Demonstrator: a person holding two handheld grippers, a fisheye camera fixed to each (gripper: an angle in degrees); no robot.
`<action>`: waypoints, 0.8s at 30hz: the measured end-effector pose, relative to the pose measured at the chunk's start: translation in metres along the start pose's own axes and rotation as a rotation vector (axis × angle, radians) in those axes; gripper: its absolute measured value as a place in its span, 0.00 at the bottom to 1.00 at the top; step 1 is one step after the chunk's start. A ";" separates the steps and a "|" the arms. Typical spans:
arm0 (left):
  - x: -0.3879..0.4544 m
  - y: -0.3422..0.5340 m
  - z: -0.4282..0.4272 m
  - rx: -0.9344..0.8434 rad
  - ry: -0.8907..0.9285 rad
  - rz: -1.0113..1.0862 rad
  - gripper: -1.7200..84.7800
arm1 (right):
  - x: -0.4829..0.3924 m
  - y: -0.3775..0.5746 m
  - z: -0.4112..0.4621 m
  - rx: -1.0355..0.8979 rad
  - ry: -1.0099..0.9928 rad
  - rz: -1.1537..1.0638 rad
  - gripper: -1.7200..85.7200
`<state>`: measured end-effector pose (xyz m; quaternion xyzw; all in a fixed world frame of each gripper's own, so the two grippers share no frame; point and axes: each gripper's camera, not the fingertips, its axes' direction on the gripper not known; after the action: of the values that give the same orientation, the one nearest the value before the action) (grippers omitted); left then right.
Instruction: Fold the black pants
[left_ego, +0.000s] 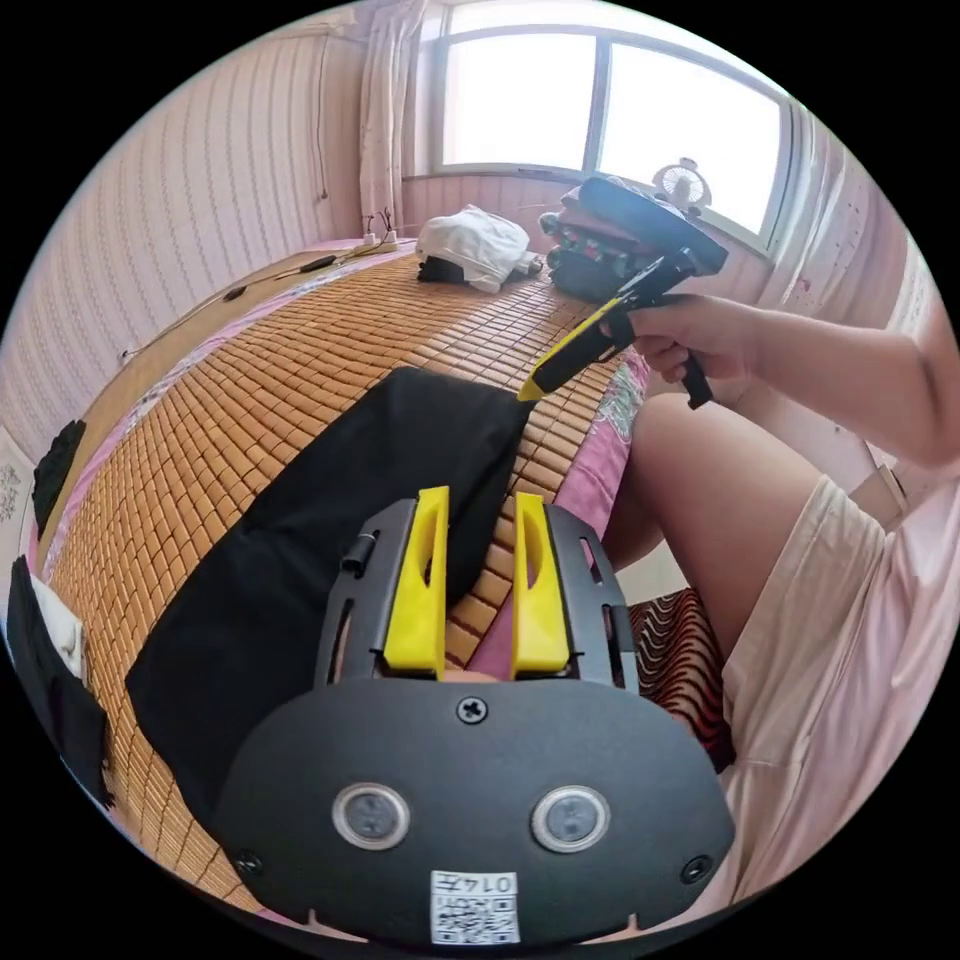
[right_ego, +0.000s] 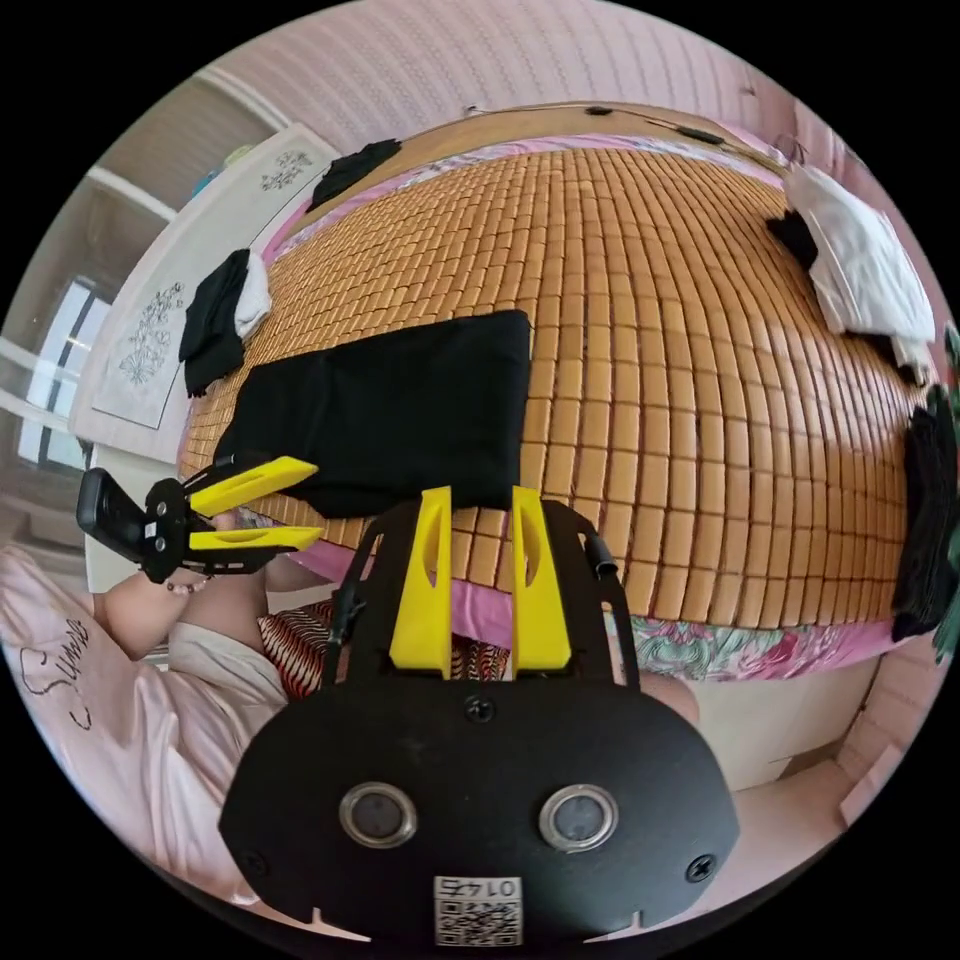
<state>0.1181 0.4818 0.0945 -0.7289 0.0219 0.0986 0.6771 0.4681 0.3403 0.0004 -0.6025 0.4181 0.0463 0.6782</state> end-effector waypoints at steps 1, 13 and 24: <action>0.003 -0.003 0.004 -0.001 0.002 0.007 0.16 | 0.010 0.003 0.003 -0.009 0.016 0.018 0.13; 0.046 -0.054 0.058 -0.022 -0.016 0.135 0.05 | 0.046 0.030 -0.066 0.102 -0.294 -0.120 0.02; 0.065 -0.017 0.038 -0.043 0.062 0.166 0.02 | 0.182 0.072 -0.035 0.251 -0.617 0.391 0.20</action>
<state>0.1800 0.5279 0.0970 -0.7415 0.1011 0.1321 0.6500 0.5276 0.2496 -0.1664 -0.3816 0.3039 0.3021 0.8190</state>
